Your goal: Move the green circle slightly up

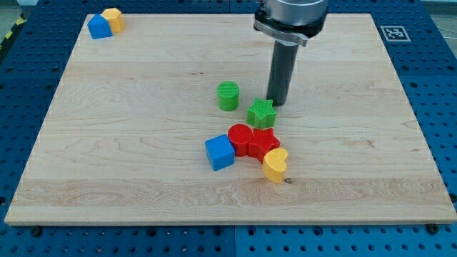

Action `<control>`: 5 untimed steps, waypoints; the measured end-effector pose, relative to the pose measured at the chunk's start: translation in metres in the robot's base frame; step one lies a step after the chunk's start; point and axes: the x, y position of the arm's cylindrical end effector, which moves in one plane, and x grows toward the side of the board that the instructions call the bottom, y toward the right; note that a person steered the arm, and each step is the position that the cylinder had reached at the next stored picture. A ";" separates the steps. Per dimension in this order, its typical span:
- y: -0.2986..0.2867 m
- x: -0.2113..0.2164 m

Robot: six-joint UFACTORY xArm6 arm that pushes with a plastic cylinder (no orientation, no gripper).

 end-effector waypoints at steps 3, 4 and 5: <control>-0.088 0.012; -0.115 0.010; -0.119 0.008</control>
